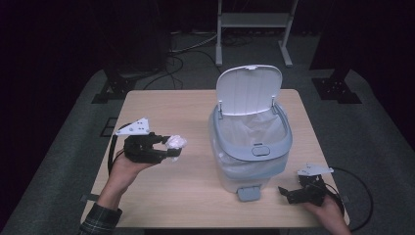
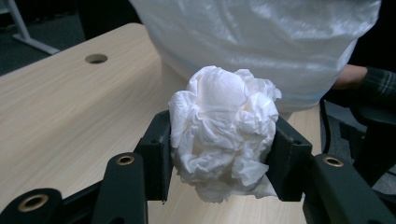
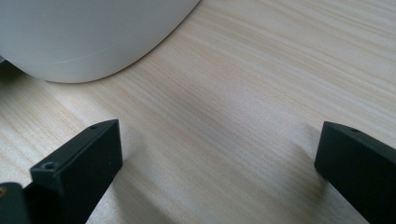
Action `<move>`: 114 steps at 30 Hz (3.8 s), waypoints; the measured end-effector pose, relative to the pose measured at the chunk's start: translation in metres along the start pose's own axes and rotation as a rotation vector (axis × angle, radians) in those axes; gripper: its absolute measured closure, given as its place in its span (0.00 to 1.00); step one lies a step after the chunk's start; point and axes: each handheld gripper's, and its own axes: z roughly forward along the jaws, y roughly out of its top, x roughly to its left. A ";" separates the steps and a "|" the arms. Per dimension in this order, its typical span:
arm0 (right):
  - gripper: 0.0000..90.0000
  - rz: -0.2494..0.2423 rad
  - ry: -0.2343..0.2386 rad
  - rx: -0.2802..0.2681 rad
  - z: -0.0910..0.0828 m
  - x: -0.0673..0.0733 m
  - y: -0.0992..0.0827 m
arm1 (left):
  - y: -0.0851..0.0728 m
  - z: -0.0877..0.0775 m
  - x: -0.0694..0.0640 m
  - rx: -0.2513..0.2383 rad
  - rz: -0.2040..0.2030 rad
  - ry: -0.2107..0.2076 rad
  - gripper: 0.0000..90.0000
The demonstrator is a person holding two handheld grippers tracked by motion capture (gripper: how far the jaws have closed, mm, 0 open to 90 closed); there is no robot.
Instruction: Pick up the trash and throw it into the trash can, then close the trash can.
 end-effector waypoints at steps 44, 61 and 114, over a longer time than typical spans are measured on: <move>0.00 0.000 0.000 0.000 0.000 0.000 0.000 | 0.122 0.030 -0.040 -0.087 0.136 -0.210 0.55; 0.00 0.000 0.000 -0.001 0.000 0.000 0.000 | 0.141 0.079 -0.038 -0.066 0.147 -0.235 0.53; 0.00 0.007 -0.007 0.000 -0.002 0.000 -0.002 | 0.137 0.074 -0.018 -0.114 0.156 -0.125 0.55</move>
